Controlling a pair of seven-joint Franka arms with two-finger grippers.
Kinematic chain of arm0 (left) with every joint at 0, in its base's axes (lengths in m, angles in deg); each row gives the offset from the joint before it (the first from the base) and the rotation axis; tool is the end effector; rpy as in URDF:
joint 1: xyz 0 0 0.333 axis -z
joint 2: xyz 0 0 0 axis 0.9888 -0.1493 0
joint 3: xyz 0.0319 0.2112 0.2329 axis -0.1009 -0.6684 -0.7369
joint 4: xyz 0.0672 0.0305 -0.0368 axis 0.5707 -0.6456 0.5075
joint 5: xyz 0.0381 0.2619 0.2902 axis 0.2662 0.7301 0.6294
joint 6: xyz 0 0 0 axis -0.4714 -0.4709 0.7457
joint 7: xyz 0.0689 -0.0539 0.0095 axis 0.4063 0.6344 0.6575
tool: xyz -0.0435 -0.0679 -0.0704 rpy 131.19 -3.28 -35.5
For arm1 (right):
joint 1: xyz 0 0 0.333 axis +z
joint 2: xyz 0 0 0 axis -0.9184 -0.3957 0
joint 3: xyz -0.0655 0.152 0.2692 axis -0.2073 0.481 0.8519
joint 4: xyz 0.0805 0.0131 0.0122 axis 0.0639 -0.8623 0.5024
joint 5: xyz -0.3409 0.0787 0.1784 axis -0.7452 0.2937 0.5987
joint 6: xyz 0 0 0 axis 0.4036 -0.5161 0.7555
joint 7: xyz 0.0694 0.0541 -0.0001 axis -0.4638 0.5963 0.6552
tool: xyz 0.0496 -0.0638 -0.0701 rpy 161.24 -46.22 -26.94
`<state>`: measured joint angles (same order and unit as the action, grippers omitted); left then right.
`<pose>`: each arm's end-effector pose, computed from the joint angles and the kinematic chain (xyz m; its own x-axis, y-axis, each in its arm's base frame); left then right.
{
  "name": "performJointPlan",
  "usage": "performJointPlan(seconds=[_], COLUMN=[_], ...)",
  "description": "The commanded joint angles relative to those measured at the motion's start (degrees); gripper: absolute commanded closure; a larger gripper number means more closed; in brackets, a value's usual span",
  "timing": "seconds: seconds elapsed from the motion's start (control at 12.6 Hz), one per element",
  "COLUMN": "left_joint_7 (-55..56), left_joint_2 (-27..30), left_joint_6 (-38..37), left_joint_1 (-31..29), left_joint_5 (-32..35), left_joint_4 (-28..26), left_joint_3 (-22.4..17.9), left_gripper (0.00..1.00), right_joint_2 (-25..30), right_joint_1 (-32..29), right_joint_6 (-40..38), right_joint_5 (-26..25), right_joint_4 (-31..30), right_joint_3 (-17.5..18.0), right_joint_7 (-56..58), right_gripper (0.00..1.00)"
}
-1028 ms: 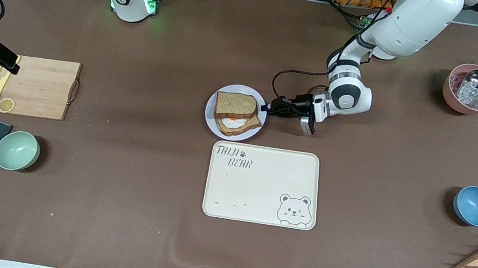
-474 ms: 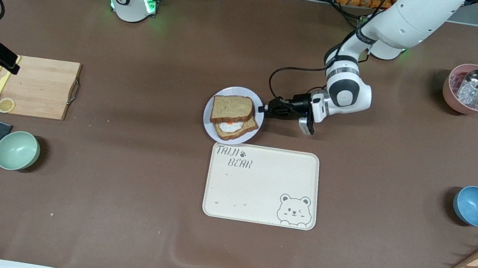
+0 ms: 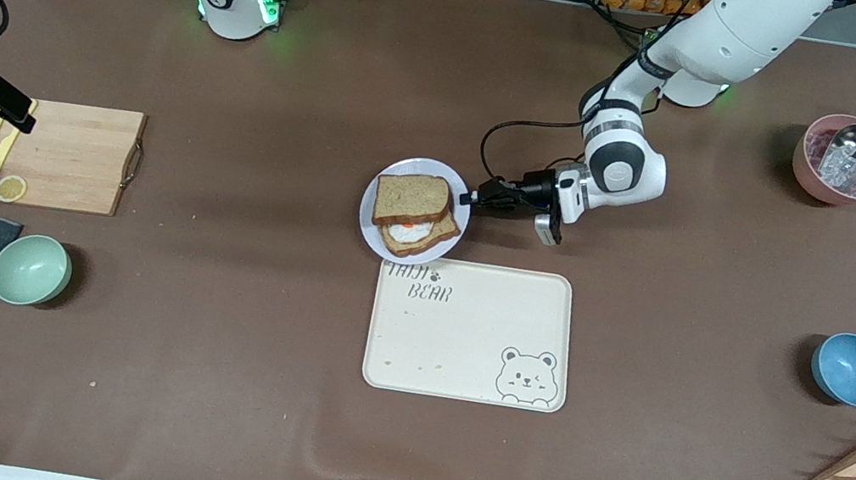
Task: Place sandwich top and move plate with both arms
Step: 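Lift the plate with the left gripper and slide it toward the tray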
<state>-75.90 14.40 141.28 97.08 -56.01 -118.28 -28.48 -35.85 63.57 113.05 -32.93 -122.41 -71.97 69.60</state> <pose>0.3944 -0.3227 0.1426 0.9872 0.1527 -0.0456 0.0949 -0.3329 0.9382 0.5753 -0.0179 0.6131 0.9961 -0.0853 -0.0229 -0.0849 -0.9962 0.0199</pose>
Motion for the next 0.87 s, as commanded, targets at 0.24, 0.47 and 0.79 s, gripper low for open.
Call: performJointPlan(seconds=[0.24,0.47,0.79], left_joint_7=[4.3,8.7,9.4], left_joint_2=[5.7,8.2,9.3], left_joint_6=[0.5,0.5,0.1], left_joint_1=[-0.3,-1.5,-5.5], left_joint_5=[-1.7,-1.7,-0.4], left_joint_4=[-0.2,0.9,3.8], left_joint_3=[1.1,1.1,1.1], left_gripper=[1.0,1.0,1.0], right_joint_2=[0.3,0.3,0.3], right_joint_1=[0.1,0.1,0.1], right_joint_6=[-0.4,-0.4,-0.9], right_joint_5=[-0.5,-0.5,-0.5], right_joint_4=[-0.1,-0.1,-0.1], right_joint_3=[0.1,0.1,0.1], right_joint_7=[-0.5,-0.4,-0.4], right_gripper=[0.0,0.0,0.0])
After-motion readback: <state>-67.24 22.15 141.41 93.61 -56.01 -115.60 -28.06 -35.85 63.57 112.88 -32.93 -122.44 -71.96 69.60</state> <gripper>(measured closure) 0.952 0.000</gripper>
